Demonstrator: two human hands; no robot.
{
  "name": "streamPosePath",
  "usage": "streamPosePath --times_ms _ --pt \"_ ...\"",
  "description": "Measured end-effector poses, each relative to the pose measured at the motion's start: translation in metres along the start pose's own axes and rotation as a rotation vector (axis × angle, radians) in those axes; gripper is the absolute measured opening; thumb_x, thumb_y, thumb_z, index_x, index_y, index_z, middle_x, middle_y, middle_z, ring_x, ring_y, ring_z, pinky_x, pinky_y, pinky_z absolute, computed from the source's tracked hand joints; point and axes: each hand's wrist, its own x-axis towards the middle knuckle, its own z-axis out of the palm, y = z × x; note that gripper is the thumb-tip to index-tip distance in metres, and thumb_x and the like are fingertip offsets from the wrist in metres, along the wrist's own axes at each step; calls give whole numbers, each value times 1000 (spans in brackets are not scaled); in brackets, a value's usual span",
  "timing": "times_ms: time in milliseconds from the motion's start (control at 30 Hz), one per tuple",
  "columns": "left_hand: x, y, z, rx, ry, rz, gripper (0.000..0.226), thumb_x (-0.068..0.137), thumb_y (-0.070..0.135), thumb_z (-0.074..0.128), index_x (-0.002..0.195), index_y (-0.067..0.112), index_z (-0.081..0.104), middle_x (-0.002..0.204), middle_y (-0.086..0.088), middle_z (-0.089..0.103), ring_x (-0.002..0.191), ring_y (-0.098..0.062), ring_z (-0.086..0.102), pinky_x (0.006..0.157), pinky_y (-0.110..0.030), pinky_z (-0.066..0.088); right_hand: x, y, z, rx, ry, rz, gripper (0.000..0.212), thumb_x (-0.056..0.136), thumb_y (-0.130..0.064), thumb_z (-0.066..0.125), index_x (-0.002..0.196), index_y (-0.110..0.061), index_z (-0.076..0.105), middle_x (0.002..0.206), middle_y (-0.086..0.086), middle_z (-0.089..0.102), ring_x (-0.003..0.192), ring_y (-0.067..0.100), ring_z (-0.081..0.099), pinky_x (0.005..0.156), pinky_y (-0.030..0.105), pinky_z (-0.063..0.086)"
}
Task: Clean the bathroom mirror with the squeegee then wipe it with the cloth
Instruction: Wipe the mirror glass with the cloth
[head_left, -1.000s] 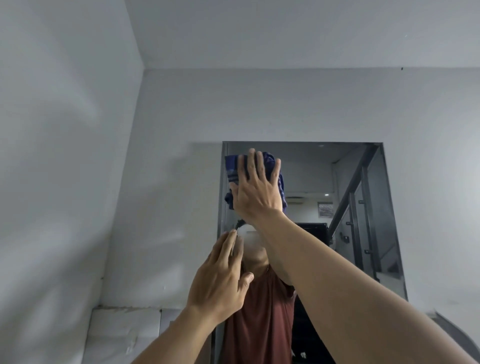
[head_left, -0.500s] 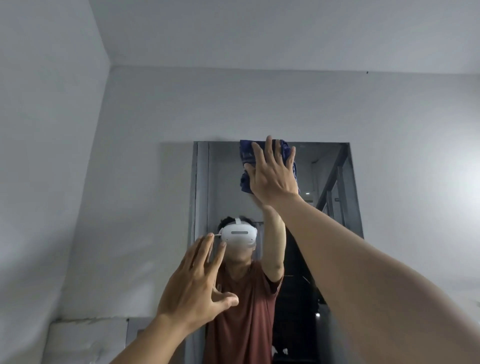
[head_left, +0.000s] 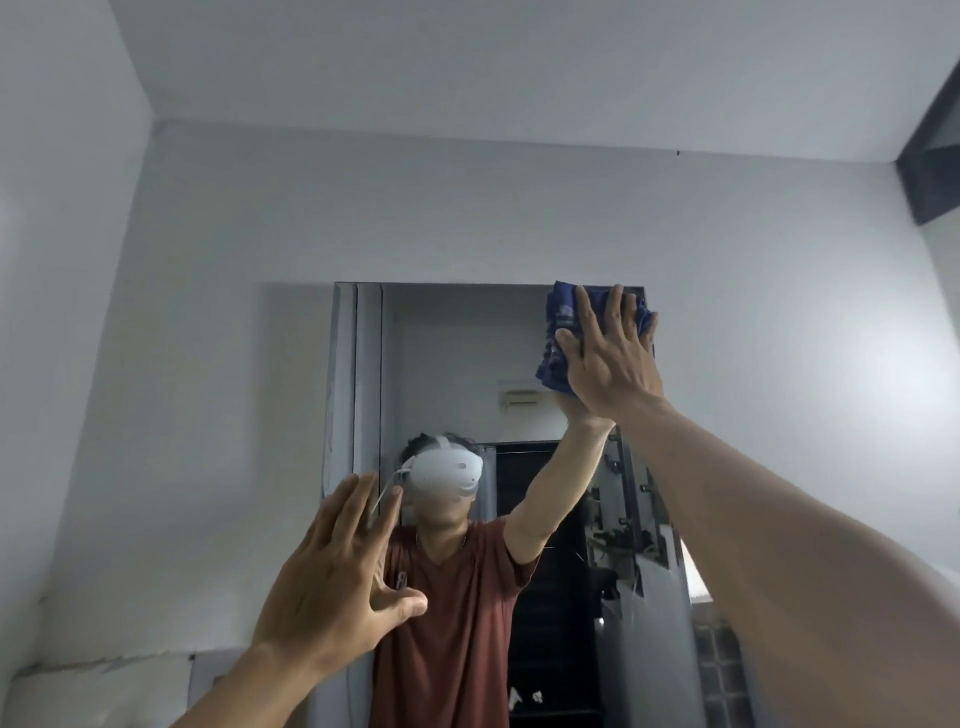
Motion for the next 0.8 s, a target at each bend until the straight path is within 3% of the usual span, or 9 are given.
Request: streamPosePath --times_ms 300,467,700,800 --pt "-1 0 1 10 -13 16 115 70 85 55 158 17 24 165 -14 19 152 -31 18 115 -43 36 -28 23 6 -75 26 34 71 101 -55 8 162 -18 5 167 22 5 156 36 2 124 53 -6" --pt "-23 10 10 3 16 48 101 76 73 61 153 13 35 161 -19 28 149 -36 25 121 -38 13 -59 24 19 -62 18 14 74 100 -58 8 162 -18 2 169 15 -1 157 29 -2 124 54 -6" --pt "-57 14 38 -9 0 100 101 75 74 58 150 9 38 156 -24 34 142 -41 36 120 -39 14 -93 -9 28 -68 -5 -49 70 102 -55 10 162 -22 1 169 16 1 156 31 -1 123 60 -3" --pt "-59 15 35 -26 19 89 104 72 71 63 151 10 37 159 -21 31 145 -38 32 116 -42 24 -96 -38 31 -38 13 -96 66 103 -52 16 162 -24 8 168 19 8 156 34 6 123 61 -1"
